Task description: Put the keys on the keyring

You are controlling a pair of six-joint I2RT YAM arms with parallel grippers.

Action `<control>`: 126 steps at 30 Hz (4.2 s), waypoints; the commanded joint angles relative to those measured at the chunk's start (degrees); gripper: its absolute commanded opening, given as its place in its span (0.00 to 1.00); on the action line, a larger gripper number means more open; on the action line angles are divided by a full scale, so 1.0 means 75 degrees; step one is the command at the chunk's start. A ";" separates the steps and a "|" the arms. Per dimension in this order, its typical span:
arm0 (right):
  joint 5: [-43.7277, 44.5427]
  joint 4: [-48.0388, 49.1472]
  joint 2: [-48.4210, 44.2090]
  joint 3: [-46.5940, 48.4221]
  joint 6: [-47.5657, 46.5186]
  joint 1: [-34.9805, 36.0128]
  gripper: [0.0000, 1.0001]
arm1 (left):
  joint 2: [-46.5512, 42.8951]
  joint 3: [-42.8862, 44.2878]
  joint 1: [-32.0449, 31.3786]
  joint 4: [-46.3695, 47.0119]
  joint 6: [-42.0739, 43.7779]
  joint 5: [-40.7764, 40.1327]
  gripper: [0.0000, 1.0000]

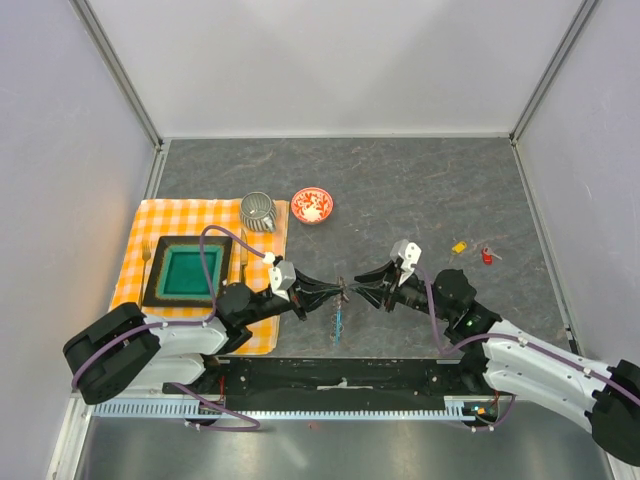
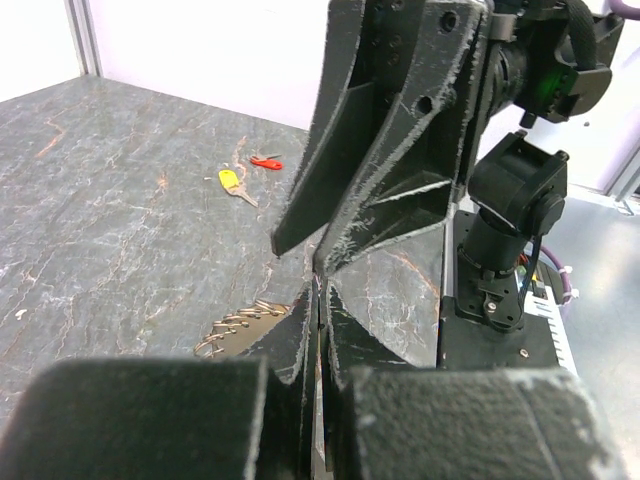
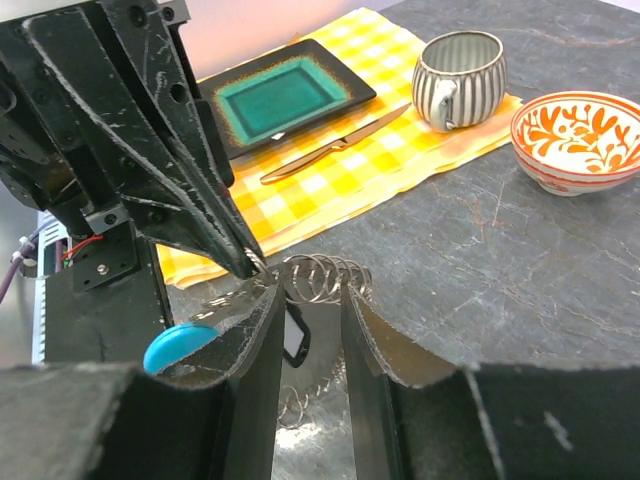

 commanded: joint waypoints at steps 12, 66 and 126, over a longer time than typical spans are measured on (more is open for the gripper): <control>-0.1707 -0.0142 0.0500 0.0627 -0.0448 -0.0446 0.36 | 0.0056 0.0201 -0.0003 0.1509 -0.0011 0.0271 0.02; 0.0576 -0.9259 0.3287 0.6544 -0.4924 0.0338 0.00 | -0.1831 0.0389 0.0091 -0.2874 0.2521 -0.0045 0.47; -0.0711 -0.8920 0.3862 0.6569 -0.5605 0.0937 0.00 | -0.1221 0.0858 0.0091 -0.3131 0.2216 0.1209 0.17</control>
